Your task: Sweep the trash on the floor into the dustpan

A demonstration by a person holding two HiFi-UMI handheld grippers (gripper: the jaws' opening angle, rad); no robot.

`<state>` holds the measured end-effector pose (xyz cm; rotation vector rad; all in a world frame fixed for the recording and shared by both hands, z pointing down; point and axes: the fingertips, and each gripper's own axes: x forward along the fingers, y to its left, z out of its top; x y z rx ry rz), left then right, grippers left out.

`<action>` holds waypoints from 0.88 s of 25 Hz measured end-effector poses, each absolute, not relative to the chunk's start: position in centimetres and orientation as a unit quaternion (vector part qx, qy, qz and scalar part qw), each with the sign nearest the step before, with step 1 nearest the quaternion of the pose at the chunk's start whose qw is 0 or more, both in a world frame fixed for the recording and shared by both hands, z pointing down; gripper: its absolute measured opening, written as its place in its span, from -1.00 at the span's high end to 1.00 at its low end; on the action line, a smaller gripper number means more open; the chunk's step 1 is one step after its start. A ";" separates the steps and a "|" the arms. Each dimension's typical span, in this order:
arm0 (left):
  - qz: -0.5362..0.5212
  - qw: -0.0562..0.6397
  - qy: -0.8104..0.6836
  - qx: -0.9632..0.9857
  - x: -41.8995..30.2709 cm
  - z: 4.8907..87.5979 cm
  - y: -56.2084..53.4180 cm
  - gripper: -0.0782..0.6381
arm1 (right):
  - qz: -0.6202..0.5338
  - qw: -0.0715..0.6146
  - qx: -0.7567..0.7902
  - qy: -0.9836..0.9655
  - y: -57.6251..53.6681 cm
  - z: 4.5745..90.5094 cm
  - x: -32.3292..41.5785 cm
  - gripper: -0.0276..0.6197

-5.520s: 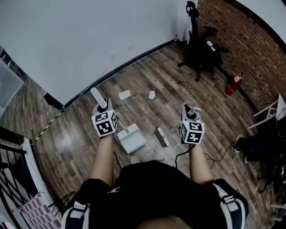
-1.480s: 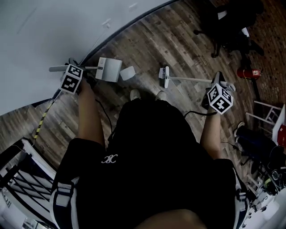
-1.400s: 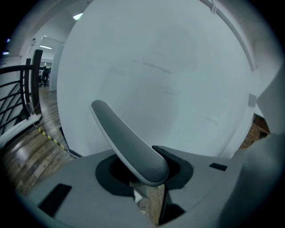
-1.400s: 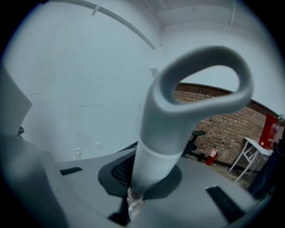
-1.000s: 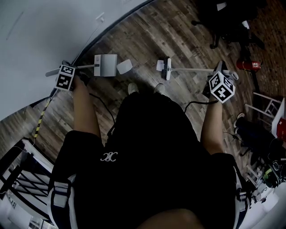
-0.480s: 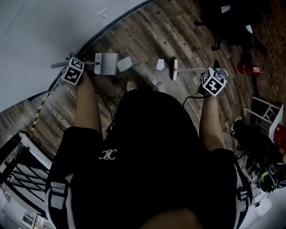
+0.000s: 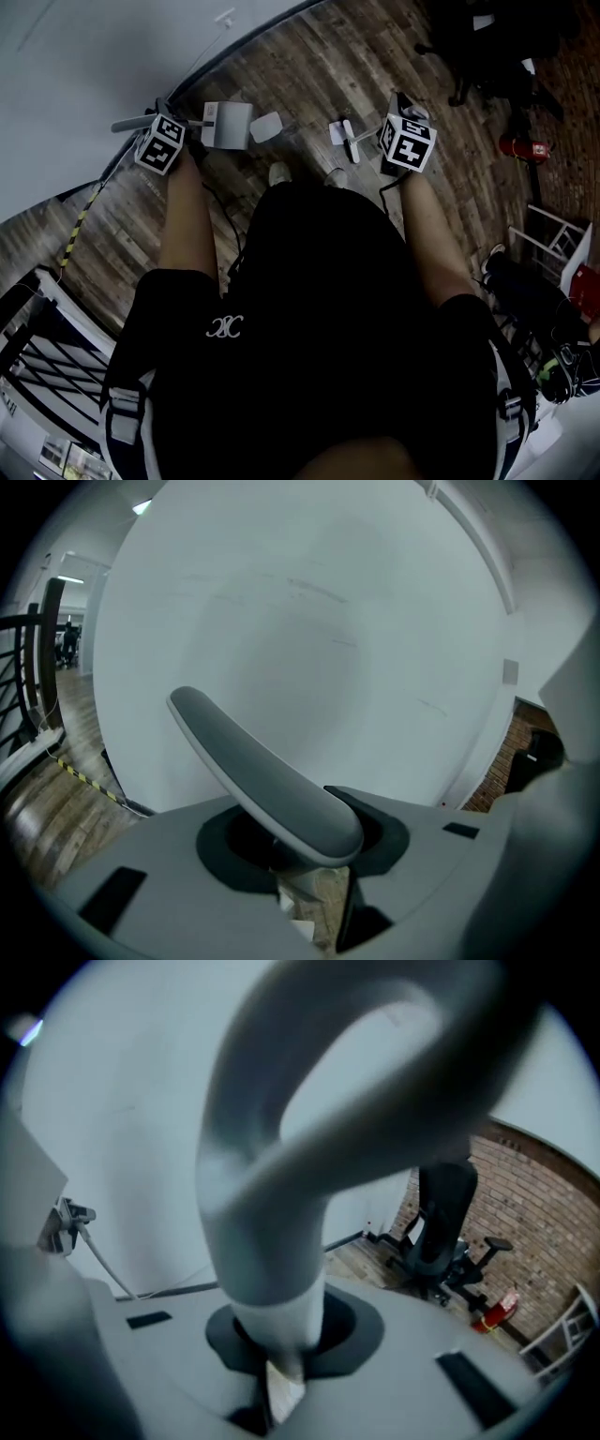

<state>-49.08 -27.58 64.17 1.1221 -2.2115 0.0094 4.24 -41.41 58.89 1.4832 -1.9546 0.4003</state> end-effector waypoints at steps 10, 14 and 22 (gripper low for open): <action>-0.014 0.325 -0.830 0.454 -48.1 64.6 -27.4 0.33 | 0.243 0.280 0.580 -0.726 -44.9 59.4 -6.8 0.78; -0.018 0.326 -0.823 0.464 -47.9 64.6 -27.3 0.31 | 0.266 0.268 0.585 -0.718 -46.1 59.1 -10.9 0.77; -0.019 0.331 -0.813 0.478 -47.8 64.7 -26.4 0.31 | 0.382 0.182 0.554 -0.717 -45.5 60.1 -17.4 0.76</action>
